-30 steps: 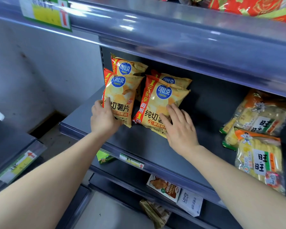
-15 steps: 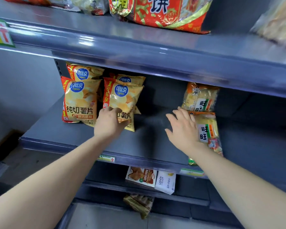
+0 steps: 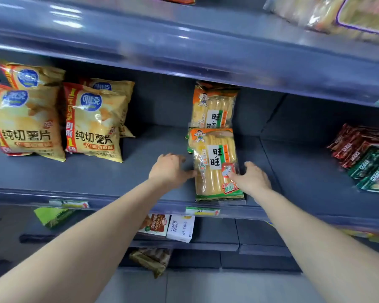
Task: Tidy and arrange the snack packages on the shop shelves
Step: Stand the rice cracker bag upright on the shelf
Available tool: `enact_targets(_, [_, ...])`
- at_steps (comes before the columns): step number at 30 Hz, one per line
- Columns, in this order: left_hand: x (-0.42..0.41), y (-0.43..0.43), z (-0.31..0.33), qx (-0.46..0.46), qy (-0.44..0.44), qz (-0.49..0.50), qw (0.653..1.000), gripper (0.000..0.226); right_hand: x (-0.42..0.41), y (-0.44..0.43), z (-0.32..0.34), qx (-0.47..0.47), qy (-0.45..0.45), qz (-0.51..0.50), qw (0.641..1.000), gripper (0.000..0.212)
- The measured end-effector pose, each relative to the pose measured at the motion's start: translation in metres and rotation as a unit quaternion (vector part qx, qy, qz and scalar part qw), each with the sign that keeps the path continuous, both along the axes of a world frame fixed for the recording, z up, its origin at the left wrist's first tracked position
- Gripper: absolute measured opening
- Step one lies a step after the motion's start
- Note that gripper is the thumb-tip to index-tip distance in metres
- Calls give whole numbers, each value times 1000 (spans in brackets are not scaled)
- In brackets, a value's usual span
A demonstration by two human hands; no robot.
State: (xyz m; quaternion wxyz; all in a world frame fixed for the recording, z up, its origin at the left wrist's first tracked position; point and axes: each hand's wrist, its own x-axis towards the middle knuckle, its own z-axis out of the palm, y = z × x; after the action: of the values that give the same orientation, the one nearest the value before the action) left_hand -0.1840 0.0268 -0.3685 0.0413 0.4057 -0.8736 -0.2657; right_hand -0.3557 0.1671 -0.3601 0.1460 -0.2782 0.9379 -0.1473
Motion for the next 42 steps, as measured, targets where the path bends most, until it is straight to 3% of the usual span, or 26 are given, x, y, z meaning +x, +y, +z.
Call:
enact_targets(3, [-24,11,-7,39,4,23,999,47,-13,-3,-9,-21,-51,3,998,58])
enact_targets(7, [-44,20,-11,105,36,84,990,28,-23,-10,-24,-109,-142,12,984,14])
enact_targets(11, [-51,18,-10,155,146,126,969,16,-30,-11,-28,-216,-168,11,962,6])
enact_targets(15, [-58,14,2,103,240,132,956,25,-31,-19,-17,-316,-97,8,944,7])
enact_targets(18, [-66,7,7,54,243,151,957,29,-33,-33,-12,-306,-87,27,948,16])
enact_targets(23, [-71,-1,-3,56,236,190,951,42,-38,-51,-20,-252,-98,48,962,30])
enact_targets(28, [-73,-5,-5,48,256,214,942,42,-39,-59,-25,-282,-116,55,951,33])
enact_targets(32, [-72,-7,-9,37,226,200,953,46,-41,-62,-33,-268,-120,60,954,36])
enact_targets(37, [-65,-9,-18,43,138,205,968,75,-45,-58,-39,-247,-102,64,962,45])
enact_targets(42, [-60,-6,-20,47,109,199,973,77,-44,-53,-40,-224,-96,65,968,54])
